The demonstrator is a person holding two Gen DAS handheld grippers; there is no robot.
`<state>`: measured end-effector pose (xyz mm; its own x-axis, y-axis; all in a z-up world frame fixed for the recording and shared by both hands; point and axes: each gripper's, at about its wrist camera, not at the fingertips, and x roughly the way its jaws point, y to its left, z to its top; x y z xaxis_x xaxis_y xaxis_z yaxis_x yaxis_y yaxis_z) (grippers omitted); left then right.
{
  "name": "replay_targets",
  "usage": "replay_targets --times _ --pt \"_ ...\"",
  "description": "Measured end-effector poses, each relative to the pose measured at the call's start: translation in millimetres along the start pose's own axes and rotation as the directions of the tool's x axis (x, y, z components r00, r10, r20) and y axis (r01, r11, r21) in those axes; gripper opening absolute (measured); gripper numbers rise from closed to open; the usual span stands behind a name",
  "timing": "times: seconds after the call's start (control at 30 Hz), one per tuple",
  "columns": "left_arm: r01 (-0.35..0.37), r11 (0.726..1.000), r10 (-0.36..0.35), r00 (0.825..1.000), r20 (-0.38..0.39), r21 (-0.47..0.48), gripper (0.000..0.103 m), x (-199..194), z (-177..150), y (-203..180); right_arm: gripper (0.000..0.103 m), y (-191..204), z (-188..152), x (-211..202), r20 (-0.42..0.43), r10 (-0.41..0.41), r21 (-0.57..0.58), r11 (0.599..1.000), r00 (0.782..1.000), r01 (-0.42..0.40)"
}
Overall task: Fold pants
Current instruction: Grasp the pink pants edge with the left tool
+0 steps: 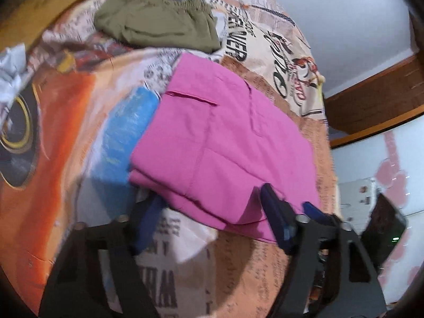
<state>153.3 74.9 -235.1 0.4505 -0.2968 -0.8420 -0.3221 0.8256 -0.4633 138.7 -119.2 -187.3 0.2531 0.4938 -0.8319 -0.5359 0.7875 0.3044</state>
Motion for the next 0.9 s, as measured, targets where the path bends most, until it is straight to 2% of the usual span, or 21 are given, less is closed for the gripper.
replay_targets --times 0.13,0.2,0.37,0.5,0.6,0.7,0.77,0.87,0.9 --pt "-0.031 0.999 0.031 0.999 0.041 -0.008 0.042 0.4 6.7 4.8 0.082 -0.2 -0.2 0.3 0.0 0.001 0.0 1.0 1.0 -0.001" --pt "-0.047 0.999 0.047 0.997 0.061 -0.014 0.023 0.1 11.3 7.5 0.082 0.0 -0.3 0.3 0.001 0.001 0.001 1.0 1.0 -0.001" --pt "-0.118 0.99 0.108 0.987 0.116 0.083 0.017 -3.0 14.1 -6.3 0.082 -1.2 -0.9 0.0 0.005 0.01 0.007 1.0 1.0 -0.01" --pt "-0.19 0.967 0.156 0.969 0.192 0.168 0.016 -11.8 7.3 -18.9 0.082 -2.1 -1.6 -1.4 0.012 0.013 0.014 1.0 1.0 -0.014" --pt "-0.197 0.965 0.16 0.966 0.203 0.175 0.016 -19.6 2.8 -13.8 0.081 -4.4 -2.8 -4.1 0.023 0.019 0.03 0.999 1.0 -0.02" --pt "-0.24 0.958 0.202 0.953 0.227 0.156 0.016 -29.8 -3.1 -0.8 0.081 -5.9 -4.7 -6.3 0.028 0.025 0.039 0.999 0.999 -0.026" --pt "-0.281 0.949 0.24 0.939 0.247 0.145 0.016 -37.6 -6.6 8.7 0.081 -5.6 -5.1 -7.7 0.032 0.028 0.035 0.999 0.999 -0.029" --pt "-0.368 0.918 0.313 0.901 0.301 0.146 0.016 -50.3 -11.2 17.6 0.081 -4.3 -5.4 -8.6 0.029 0.016 0.027 0.999 0.999 -0.017" --pt "-0.401 0.904 0.337 0.882 0.328 0.149 0.015 -55.4 -12.8 18.7 0.081 -4.1 -6.2 -8.5 0.026 0.01 0.028 1.0 1.0 -0.011"
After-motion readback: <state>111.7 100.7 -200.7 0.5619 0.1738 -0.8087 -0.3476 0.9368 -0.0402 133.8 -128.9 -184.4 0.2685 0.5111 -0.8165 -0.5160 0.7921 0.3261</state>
